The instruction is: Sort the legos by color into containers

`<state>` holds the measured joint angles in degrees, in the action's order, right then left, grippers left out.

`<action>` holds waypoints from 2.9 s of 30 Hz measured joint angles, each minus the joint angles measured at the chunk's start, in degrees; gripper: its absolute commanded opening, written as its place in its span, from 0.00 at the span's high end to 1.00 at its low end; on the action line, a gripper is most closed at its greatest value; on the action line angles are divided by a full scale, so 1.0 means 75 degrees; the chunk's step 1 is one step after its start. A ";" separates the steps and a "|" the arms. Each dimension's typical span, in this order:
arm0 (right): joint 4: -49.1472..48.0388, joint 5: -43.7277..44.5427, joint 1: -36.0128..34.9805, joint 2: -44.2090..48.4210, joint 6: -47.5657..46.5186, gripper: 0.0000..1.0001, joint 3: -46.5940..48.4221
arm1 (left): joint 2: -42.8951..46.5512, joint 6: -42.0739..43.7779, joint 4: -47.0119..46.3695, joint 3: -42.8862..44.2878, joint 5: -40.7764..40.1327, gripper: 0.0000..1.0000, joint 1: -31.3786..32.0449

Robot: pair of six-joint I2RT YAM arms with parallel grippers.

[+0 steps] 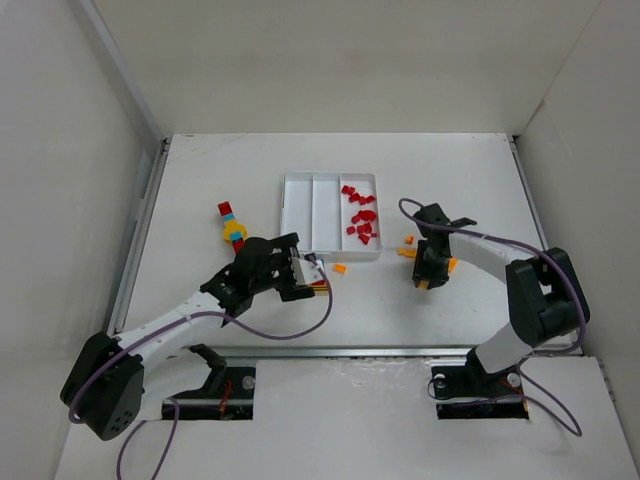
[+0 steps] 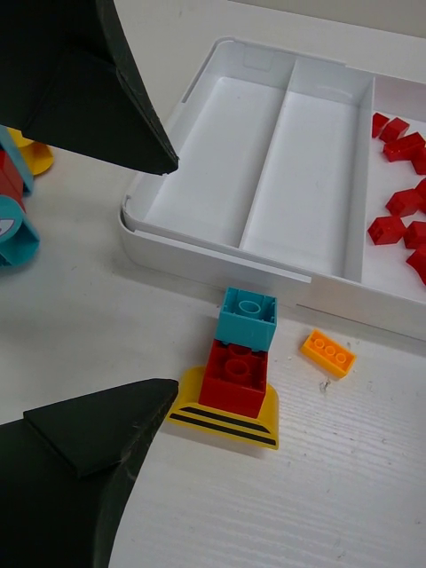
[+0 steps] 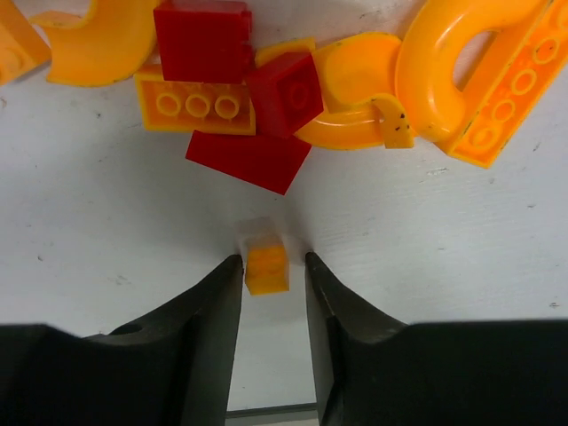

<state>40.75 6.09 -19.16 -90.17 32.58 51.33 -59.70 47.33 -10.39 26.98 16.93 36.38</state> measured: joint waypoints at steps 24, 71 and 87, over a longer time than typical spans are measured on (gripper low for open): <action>-0.0775 -0.0335 -0.1903 -0.1026 -0.1405 1.00 0.4715 | 0.0076 -0.3343 -0.1833 -0.0810 -0.3550 0.00 0.0035; -0.0883 0.0017 -0.1868 -0.1341 -0.2451 0.28 0.6306 | -0.0950 -0.4677 0.0388 0.2215 -0.5386 0.00 -0.0274; -0.0944 -0.0481 -0.1749 -0.1754 -0.2527 0.28 0.5779 | -0.6140 -0.7915 0.4395 0.8116 -0.6741 0.00 -0.2463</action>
<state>33.67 2.48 -32.27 -103.33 13.63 94.67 -105.75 -12.03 22.57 87.85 -33.63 17.91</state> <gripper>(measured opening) 0.723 0.993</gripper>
